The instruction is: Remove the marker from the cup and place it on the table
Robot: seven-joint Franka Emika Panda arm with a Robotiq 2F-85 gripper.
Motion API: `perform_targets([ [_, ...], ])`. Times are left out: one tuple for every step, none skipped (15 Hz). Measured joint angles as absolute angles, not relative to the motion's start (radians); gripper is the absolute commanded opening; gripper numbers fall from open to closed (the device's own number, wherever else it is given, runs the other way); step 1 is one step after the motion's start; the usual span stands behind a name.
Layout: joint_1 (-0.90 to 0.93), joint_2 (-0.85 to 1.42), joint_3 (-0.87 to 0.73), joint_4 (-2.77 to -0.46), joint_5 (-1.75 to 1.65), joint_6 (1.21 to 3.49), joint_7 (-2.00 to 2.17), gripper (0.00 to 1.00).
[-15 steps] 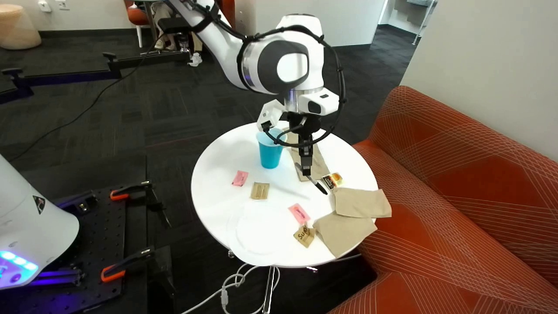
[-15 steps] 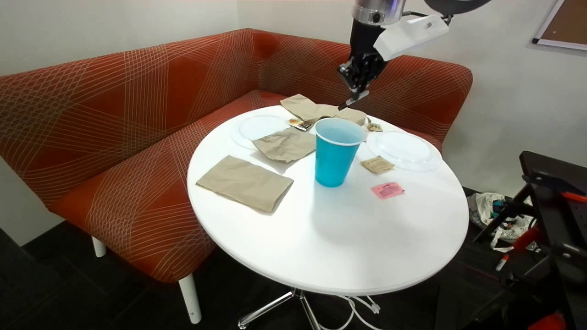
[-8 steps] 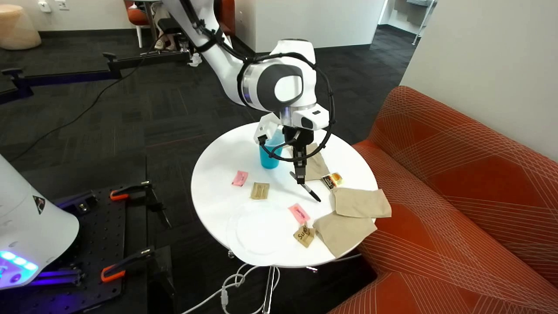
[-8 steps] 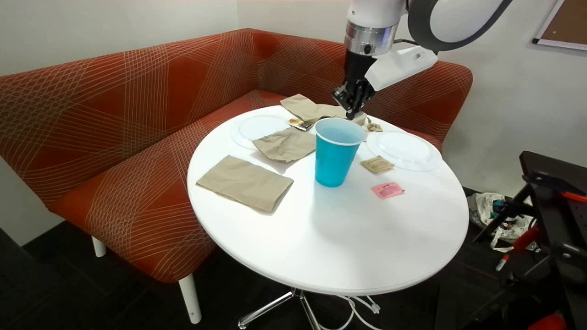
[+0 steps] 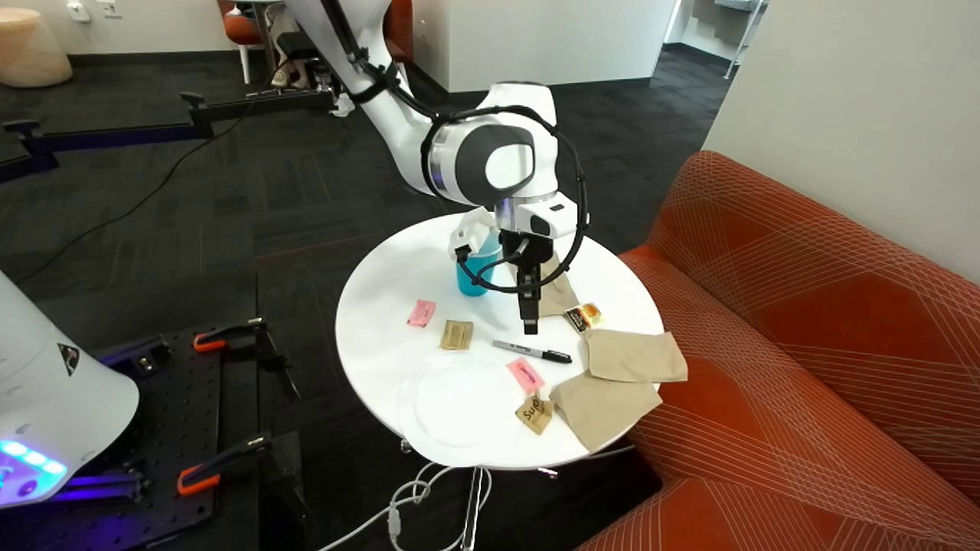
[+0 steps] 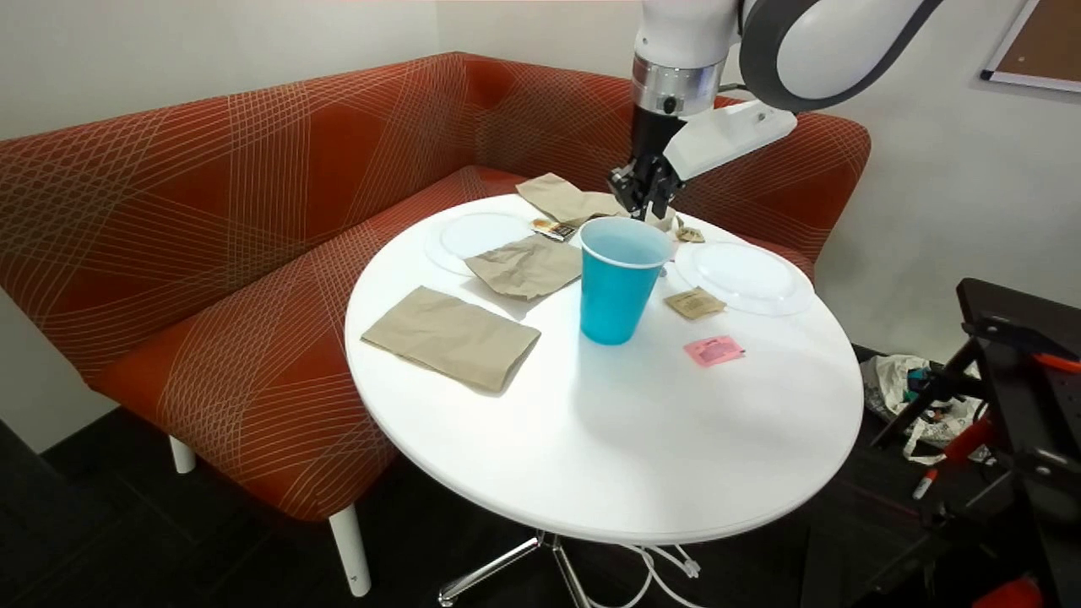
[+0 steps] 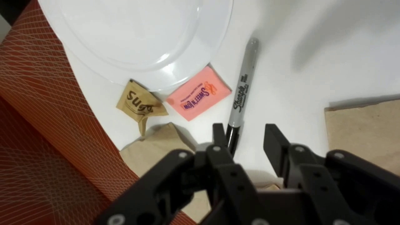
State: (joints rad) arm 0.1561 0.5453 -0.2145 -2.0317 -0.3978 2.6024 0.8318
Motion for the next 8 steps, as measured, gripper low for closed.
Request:
perform_targets([
  [0.157, 0.544, -0.218, -2.031, -0.397, 2.605, 0.832, 0.77],
  [0.158, 0.540, -0.222, -2.032, -0.397, 2.606, 0.832, 0.84],
  [0.158, 0.532, -0.225, -2.032, -0.396, 2.607, 0.832, 0.92],
  [0.158, 0.521, -0.226, -2.034, -0.396, 2.607, 0.832, 0.98],
  [0.158, 0.504, -0.226, -2.040, -0.396, 2.607, 0.830, 1.00],
  [0.159, 0.481, -0.225, -2.049, -0.396, 2.607, 0.828, 1.00],
  [0.159, 0.452, -0.225, -2.063, -0.396, 2.607, 0.825, 1.00],
  [0.159, 0.420, -0.223, -2.079, -0.396, 2.606, 0.820, 1.00],
])
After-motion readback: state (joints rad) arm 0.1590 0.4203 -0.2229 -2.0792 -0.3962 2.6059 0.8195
